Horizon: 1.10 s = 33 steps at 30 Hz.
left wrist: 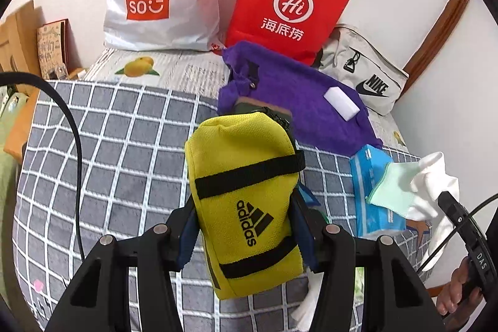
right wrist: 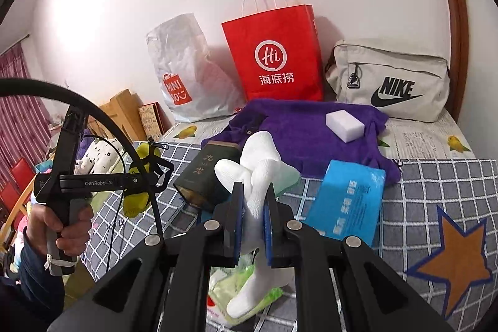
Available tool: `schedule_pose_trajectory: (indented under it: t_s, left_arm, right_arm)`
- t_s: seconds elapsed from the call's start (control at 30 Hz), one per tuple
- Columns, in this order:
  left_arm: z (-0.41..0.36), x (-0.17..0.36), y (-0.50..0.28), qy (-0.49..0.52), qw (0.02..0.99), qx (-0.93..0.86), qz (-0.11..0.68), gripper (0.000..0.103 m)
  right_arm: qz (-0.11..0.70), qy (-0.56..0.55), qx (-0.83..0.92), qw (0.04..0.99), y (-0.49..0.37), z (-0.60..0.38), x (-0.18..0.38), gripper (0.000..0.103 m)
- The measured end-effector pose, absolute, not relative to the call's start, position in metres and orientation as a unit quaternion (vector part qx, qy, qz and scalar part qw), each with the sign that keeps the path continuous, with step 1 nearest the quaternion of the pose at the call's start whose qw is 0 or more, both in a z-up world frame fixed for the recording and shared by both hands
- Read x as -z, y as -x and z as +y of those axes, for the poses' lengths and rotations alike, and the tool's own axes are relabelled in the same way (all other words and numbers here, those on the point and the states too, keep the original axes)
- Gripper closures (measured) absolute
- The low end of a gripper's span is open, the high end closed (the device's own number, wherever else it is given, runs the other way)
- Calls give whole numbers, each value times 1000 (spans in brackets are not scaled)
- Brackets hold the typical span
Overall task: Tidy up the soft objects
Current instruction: 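Carry the gloves and the yellow pouch over the purple towel with both grippers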
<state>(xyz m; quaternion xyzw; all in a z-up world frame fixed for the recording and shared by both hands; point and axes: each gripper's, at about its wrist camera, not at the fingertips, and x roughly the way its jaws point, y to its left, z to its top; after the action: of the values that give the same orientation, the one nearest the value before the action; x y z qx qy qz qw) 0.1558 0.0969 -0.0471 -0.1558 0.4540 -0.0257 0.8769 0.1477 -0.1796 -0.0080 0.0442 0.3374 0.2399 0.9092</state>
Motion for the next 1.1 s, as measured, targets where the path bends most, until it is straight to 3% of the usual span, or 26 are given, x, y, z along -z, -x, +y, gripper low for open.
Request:
schedule_pose_trajectory:
  t_s: [0.67,1.1]
  left_arm:
    - [100,18,-265,123,889,47,438,52]
    - [85,39,-352,140,876,67,457,52]
  right_arm:
    - [354,-30,-206,912,-281,-178,13,91]
    - [382,-21,-221,897,-366,-174,30,91]
